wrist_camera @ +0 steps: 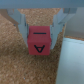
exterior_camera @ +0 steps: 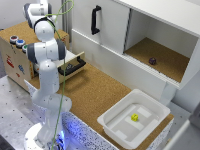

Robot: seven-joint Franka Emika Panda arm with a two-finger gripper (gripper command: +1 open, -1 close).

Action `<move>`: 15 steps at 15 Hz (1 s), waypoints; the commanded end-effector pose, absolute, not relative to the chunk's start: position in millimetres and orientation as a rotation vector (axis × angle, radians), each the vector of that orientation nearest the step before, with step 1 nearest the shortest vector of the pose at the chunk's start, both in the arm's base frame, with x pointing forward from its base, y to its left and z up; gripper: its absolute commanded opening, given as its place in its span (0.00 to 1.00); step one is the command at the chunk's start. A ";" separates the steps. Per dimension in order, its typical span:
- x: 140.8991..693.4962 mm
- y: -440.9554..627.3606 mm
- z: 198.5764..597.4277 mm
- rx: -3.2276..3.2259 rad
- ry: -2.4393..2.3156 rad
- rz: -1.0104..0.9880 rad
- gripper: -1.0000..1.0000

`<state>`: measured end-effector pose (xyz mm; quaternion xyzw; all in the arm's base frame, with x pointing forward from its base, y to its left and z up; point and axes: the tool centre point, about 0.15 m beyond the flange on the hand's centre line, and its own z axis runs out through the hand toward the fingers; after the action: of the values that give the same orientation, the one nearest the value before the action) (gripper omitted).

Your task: Grasp the pink block and rotate it right

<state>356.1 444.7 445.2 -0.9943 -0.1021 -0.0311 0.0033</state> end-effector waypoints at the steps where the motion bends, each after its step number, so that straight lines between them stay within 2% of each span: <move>1: 369.4 436.4 440.0 -3.120 0.083 -0.240 0.00; 6: 371.6 448.6 435.6 -3.153 0.026 -0.213 0.00; 7: 369.8 448.0 433.4 -3.149 0.019 -0.198 1.00; 11: 356.7 439.9 431.8 -3.148 0.017 -0.180 1.00; 15: 354.1 434.2 467.3 -3.160 -0.130 -0.336 1.00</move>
<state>365.2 442.4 440.8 -0.9990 -0.0066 -0.0437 0.0056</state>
